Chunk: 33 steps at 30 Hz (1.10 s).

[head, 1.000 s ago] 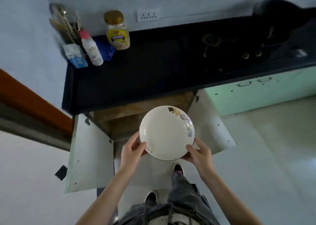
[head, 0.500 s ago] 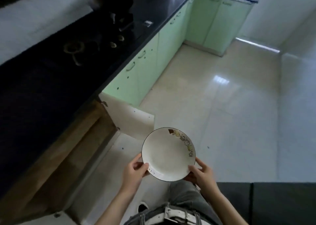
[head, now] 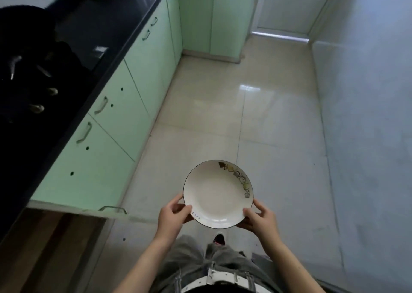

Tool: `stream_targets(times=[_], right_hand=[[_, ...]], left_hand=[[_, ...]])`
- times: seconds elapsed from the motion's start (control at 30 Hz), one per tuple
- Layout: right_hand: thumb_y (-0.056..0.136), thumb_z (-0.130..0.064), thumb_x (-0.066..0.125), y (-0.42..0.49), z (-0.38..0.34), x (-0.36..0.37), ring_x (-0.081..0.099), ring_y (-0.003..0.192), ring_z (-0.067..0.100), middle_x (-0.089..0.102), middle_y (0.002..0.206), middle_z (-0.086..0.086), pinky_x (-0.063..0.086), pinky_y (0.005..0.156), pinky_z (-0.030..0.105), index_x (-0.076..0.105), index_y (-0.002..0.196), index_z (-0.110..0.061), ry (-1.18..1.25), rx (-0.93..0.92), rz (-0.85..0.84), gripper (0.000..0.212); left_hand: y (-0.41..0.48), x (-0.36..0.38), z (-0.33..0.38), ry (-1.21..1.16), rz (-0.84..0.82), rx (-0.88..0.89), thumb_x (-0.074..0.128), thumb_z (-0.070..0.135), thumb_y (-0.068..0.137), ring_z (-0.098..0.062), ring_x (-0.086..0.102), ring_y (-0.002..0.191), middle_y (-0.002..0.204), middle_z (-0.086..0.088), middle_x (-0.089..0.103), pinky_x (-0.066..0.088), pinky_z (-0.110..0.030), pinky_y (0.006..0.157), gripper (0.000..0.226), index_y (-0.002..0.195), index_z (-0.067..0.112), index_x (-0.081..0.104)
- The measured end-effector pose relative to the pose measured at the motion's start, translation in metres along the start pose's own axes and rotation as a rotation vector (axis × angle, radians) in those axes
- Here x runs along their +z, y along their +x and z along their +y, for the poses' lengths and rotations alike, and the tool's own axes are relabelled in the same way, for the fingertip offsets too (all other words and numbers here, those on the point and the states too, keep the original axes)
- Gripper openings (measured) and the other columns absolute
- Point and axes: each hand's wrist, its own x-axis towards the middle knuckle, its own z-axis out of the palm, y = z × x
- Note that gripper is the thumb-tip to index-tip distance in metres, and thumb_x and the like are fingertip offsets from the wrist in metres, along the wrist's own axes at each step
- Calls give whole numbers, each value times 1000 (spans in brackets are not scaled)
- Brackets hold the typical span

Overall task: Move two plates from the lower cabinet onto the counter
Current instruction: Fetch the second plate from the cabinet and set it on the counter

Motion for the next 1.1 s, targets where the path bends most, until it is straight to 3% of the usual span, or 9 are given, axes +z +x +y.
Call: stream_targets(times=[0.07, 0.17, 0.3, 0.43, 0.53, 0.7, 0.8, 0.93, 1.1], right_hand=[[90, 5, 57, 33, -32, 8, 77, 74, 34, 78, 78, 19, 62, 60, 34, 46, 145, -8, -11, -6, -19, 58], [89, 3, 59, 85, -72, 29, 76, 75, 36, 74, 81, 29, 62, 61, 34, 46, 146, -10, -20, -1, -53, 59], [90, 2, 58, 170, -121, 71, 76, 76, 37, 77, 82, 24, 62, 63, 34, 53, 139, -16, -40, 4, -134, 53], [89, 2, 58, 256, -180, 120, 76, 76, 35, 77, 81, 22, 62, 64, 34, 58, 130, -24, -36, -14, -153, 48], [90, 4, 58, 308, -234, 145, 76, 73, 34, 74, 75, 22, 62, 63, 34, 55, 134, -24, -17, -20, -98, 52], [91, 5, 59, 387, -327, 163, 74, 69, 31, 72, 80, 30, 62, 62, 36, 49, 144, -11, 1, -57, -8, 56], [90, 4, 60, 439, -375, 164, 74, 73, 34, 72, 89, 33, 62, 62, 36, 52, 142, -13, 10, -70, 45, 55], [90, 5, 58, 524, -438, 165, 75, 72, 36, 75, 82, 28, 62, 62, 35, 57, 133, -23, 10, -75, 32, 51], [88, 8, 56, 657, -540, 173, 67, 71, 35, 71, 76, 26, 62, 62, 37, 63, 124, -26, -51, -59, -64, 49]], left_hand=[[30, 9, 26, 11, 39, 10, 64, -6, 85, -24, 73, 75, 78, -15, 75, 62, -37, 75, 39, 112, 22, 68], [78, 13, 57, -12, 87, 11, 63, -7, 84, -19, 73, 70, 74, -13, 76, 62, -32, 68, 40, 107, 25, 69], [164, 9, 92, -22, 142, 13, 63, -7, 85, -15, 73, 68, 69, -9, 75, 61, -29, 68, 44, 121, 18, 64], [270, 5, 147, 6, 137, 36, 61, -7, 85, -19, 68, 69, 70, -15, 69, 62, -37, 75, 47, 130, 7, 61], [337, 12, 207, 20, 110, 51, 61, -8, 85, -21, 68, 70, 74, -20, 68, 60, -27, 67, 47, 131, 6, 61], [436, 49, 311, 32, -17, 73, 58, -10, 87, -22, 67, 71, 77, -22, 67, 61, -28, 68, 46, 130, 6, 61], [495, 78, 356, 51, -57, 77, 58, -11, 86, -17, 68, 67, 72, -15, 69, 60, -27, 66, 46, 128, 8, 62], [580, 120, 400, 53, -58, 66, 58, -12, 86, -11, 68, 62, 62, -5, 69, 60, -26, 65, 47, 128, 9, 62], [685, 172, 473, -1, 59, 45, 56, -13, 86, -27, 63, 75, 81, -23, 67, 60, -26, 66, 49, 130, 6, 61]])
